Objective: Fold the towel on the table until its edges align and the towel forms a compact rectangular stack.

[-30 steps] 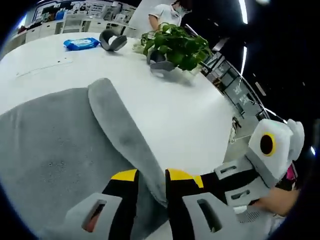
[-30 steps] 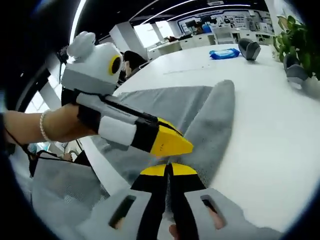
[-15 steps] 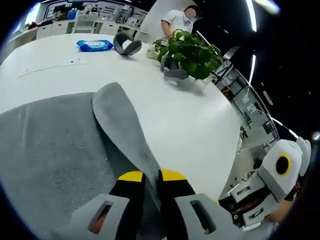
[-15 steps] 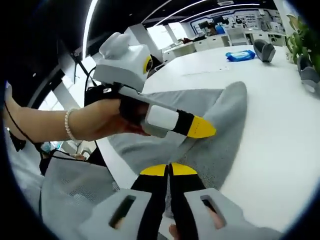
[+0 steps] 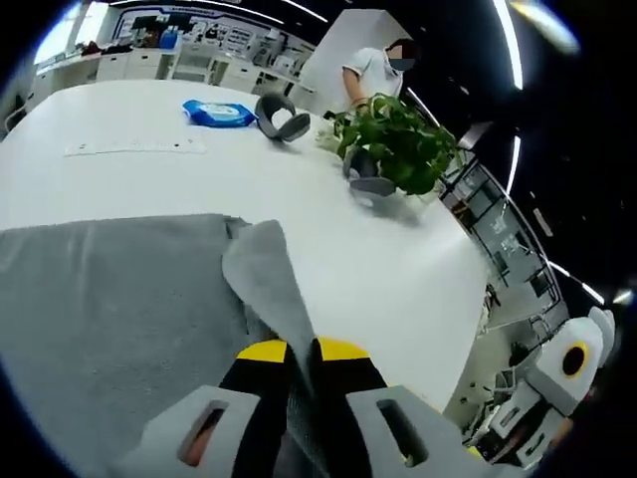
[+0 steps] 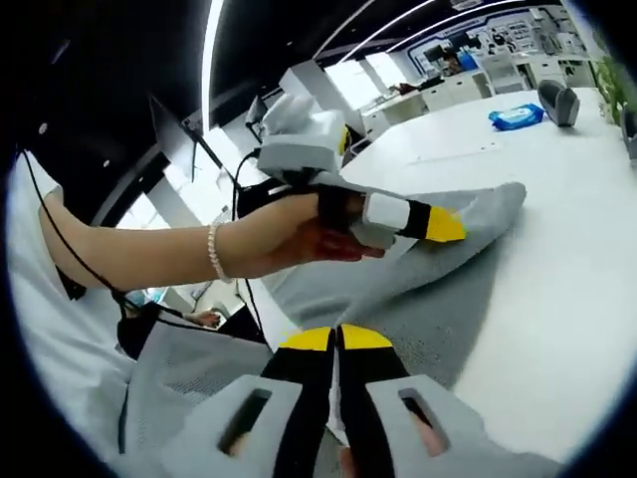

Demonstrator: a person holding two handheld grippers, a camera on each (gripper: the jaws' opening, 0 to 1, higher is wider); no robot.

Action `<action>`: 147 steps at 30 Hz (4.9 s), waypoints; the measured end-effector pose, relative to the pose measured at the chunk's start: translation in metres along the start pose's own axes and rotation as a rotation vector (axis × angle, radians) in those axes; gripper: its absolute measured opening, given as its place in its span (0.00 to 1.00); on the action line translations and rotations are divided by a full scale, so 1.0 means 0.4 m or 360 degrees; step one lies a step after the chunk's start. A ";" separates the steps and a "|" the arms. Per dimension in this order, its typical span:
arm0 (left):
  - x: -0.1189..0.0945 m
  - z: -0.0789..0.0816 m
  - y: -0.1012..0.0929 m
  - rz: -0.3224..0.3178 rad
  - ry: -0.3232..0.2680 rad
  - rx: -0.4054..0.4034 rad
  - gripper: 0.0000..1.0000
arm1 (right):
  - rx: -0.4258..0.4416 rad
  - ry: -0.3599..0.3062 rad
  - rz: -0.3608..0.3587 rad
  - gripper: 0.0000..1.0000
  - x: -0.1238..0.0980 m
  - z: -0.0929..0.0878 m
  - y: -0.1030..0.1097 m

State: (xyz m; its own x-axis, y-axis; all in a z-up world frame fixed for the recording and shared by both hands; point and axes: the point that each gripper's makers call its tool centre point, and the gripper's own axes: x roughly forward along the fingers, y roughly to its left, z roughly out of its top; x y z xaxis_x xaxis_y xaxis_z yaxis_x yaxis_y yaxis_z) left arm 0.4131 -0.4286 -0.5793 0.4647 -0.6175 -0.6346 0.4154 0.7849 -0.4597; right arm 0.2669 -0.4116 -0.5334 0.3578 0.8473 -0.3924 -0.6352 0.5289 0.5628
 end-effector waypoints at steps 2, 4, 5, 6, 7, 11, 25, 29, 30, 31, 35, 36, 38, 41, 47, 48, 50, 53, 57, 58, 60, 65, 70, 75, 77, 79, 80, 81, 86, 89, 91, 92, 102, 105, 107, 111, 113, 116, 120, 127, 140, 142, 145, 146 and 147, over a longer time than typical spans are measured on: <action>-0.007 0.019 0.011 0.0010 -0.0032 -0.0035 0.08 | 0.0003 -0.0019 0.0023 0.00 -0.004 0.008 0.012; -0.014 0.037 0.023 0.0019 -0.0045 -0.0060 0.02 | -0.0007 -0.0033 0.0026 0.00 -0.009 0.015 0.020; -0.016 0.044 0.022 0.0017 -0.0043 -0.0066 0.02 | -0.0018 -0.0045 0.0018 0.00 -0.013 0.020 0.020; -0.016 0.047 0.019 0.0013 -0.0038 -0.0066 0.02 | -0.0020 -0.0049 0.0016 0.00 -0.014 0.022 0.020; -0.015 0.047 0.013 0.0008 -0.0030 -0.0059 0.02 | -0.0021 -0.0055 0.0016 0.00 -0.017 0.024 0.020; -0.002 0.031 -0.009 0.0026 -0.0002 0.0057 0.06 | -0.0011 -0.0060 0.0010 0.00 -0.022 0.025 0.013; 0.036 -0.003 0.010 0.0112 0.0069 0.0115 0.27 | -0.0003 -0.0044 -0.0012 0.00 -0.023 0.008 0.009; 0.046 -0.009 0.013 0.0122 0.0080 0.0084 0.29 | -0.0009 -0.0041 -0.0013 0.00 -0.021 0.011 0.012; 0.052 -0.015 0.012 0.0113 0.0093 0.0075 0.30 | -0.0010 -0.0043 -0.0012 0.00 -0.021 0.013 0.012; 0.054 -0.018 0.010 0.0104 0.0099 0.0068 0.30 | -0.0011 -0.0043 -0.0012 0.00 -0.020 0.014 0.012; 0.069 -0.028 0.010 0.0106 0.0118 0.0057 0.26 | -0.0007 -0.0039 -0.0006 0.00 -0.018 0.013 0.014; 0.071 -0.030 0.012 0.0108 0.0127 0.0052 0.22 | -0.0008 -0.0036 -0.0005 0.00 -0.017 0.012 0.014; 0.074 -0.032 0.017 0.0114 0.0136 0.0023 0.13 | -0.0010 -0.0030 -0.0001 0.00 -0.016 0.009 0.018; 0.075 -0.022 0.008 0.0082 0.0125 -0.0063 0.02 | -0.0015 -0.0023 0.0002 0.00 -0.016 0.006 0.021; 0.075 -0.002 -0.012 0.0039 0.0091 -0.0096 0.02 | -0.0018 -0.0036 -0.0002 0.00 -0.026 0.015 0.019; 0.075 -0.001 -0.014 0.0037 0.0091 -0.0088 0.02 | -0.0017 -0.0038 -0.0005 0.00 -0.029 0.016 0.017; 0.074 0.001 -0.021 0.0024 0.0090 -0.0098 0.02 | -0.0021 -0.0043 -0.0010 0.00 -0.034 0.019 0.017; 0.069 0.025 -0.049 -0.0035 0.0048 -0.0144 0.02 | -0.0028 -0.0051 -0.0019 0.00 -0.043 0.024 0.016; 0.067 0.055 -0.071 -0.0055 0.0016 -0.0179 0.02 | -0.0037 -0.0058 -0.0028 0.00 -0.058 0.029 0.013; 0.067 0.061 -0.076 -0.0061 0.0014 -0.0180 0.02 | -0.0042 -0.0061 -0.0036 0.00 -0.065 0.031 0.011; 0.066 0.076 -0.089 -0.0072 0.0006 -0.0157 0.01 | -0.0048 -0.0070 -0.0041 0.00 -0.075 0.035 0.010; 0.061 0.128 -0.131 -0.0113 -0.0042 -0.0106 0.01 | -0.0064 -0.0111 -0.0065 0.00 -0.105 0.056 0.001; 0.060 0.182 -0.170 -0.0112 -0.0085 0.0036 0.01 | -0.0063 -0.0165 -0.0106 0.00 -0.139 0.075 -0.017; 0.059 0.217 -0.205 -0.0136 -0.0113 0.0073 0.01 | -0.0062 -0.0218 -0.0143 0.00 -0.178 0.096 -0.031; 0.061 0.225 -0.214 -0.0143 -0.0114 0.0087 0.01 | -0.0059 -0.0240 -0.0155 0.00 -0.192 0.104 -0.036; 0.062 0.234 -0.231 -0.0160 -0.0113 0.0090 0.01 | -0.0056 -0.0259 -0.0168 0.00 -0.208 0.112 -0.042; 0.064 0.241 -0.244 -0.0178 -0.0115 0.0092 0.01 | -0.0062 -0.0279 -0.0184 0.00 -0.223 0.120 -0.049; 0.064 0.244 -0.252 -0.0182 -0.0117 0.0099 0.01 | -0.0062 -0.0290 -0.0190 0.00 -0.230 0.123 -0.052; 0.063 0.273 -0.306 -0.0204 -0.0134 0.0155 0.01 | -0.0070 -0.0367 -0.0235 0.00 -0.279 0.143 -0.066; 0.057 0.287 -0.330 -0.0212 -0.0159 0.0186 0.01 | -0.0070 -0.0404 -0.0255 0.00 -0.306 0.153 -0.070; 0.056 0.294 -0.339 -0.0221 -0.0162 0.0187 0.01 | -0.0072 -0.0417 -0.0258 0.00 -0.319 0.157 -0.069; 0.055 0.300 -0.347 -0.0230 -0.0165 0.0187 0.01 | -0.0080 -0.0427 -0.0266 0.00 -0.331 0.162 -0.067; 0.051 0.341 -0.418 -0.0279 -0.0212 0.0207 0.01 | -0.0154 -0.0461 -0.0307 0.00 -0.382 0.193 -0.069; 0.054 0.351 -0.438 -0.0295 -0.0224 0.0218 0.01 | -0.0165 -0.0480 -0.0329 0.00 -0.407 0.199 -0.073; 0.055 0.352 -0.447 -0.0299 -0.0225 0.0232 0.01 | -0.0168 -0.0492 -0.0341 0.00 -0.418 0.202 -0.073; 0.053 0.350 -0.449 -0.0305 -0.0226 0.0261 0.01 | -0.0170 -0.0509 -0.0342 0.00 -0.424 0.208 -0.066; 0.045 0.347 -0.440 -0.0300 -0.0224 0.0261 0.01 | -0.0191 -0.0493 -0.0326 0.00 -0.405 0.214 -0.050; 0.029 0.343 -0.415 -0.0284 -0.0225 0.0276 0.01 | -0.0247 -0.0435 -0.0288 0.00 -0.366 0.219 -0.026; 0.004 0.345 -0.369 -0.0266 -0.0249 0.0252 0.01 | -0.0305 -0.0356 -0.0204 0.00 -0.299 0.230 0.012; -0.059 0.345 -0.274 -0.0236 -0.0273 0.0206 0.01 | -0.0392 -0.0260 -0.0084 0.00 -0.200 0.251 0.072; -0.166 0.353 -0.118 -0.0192 -0.0380 0.0141 0.01 | -0.0465 -0.0113 0.0094 0.00 -0.030 0.271 0.157; -0.181 0.355 -0.097 -0.0183 -0.0398 0.0133 0.01 | -0.0470 -0.0097 0.0108 0.00 -0.016 0.271 0.162; -0.206 0.355 -0.055 -0.0149 -0.0422 0.0139 0.02 | -0.0471 -0.0062 0.0145 0.00 0.021 0.271 0.176; -0.216 0.354 -0.036 -0.0131 -0.0430 0.0153 0.02 | -0.0472 -0.0055 0.0158 0.00 0.035 0.272 0.183; -0.222 0.354 -0.024 -0.0121 -0.0434 0.0155 0.02 | -0.0475 -0.0052 0.0166 0.00 0.045 0.274 0.188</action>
State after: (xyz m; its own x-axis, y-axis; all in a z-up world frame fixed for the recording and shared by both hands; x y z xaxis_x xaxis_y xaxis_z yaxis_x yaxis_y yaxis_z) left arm 0.4787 -0.3882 -0.4306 0.6166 -0.6755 -0.4043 0.5240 0.7355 -0.4295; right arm 0.3004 -0.3514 -0.4184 0.2989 0.9000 -0.3173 -0.8407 0.4057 0.3587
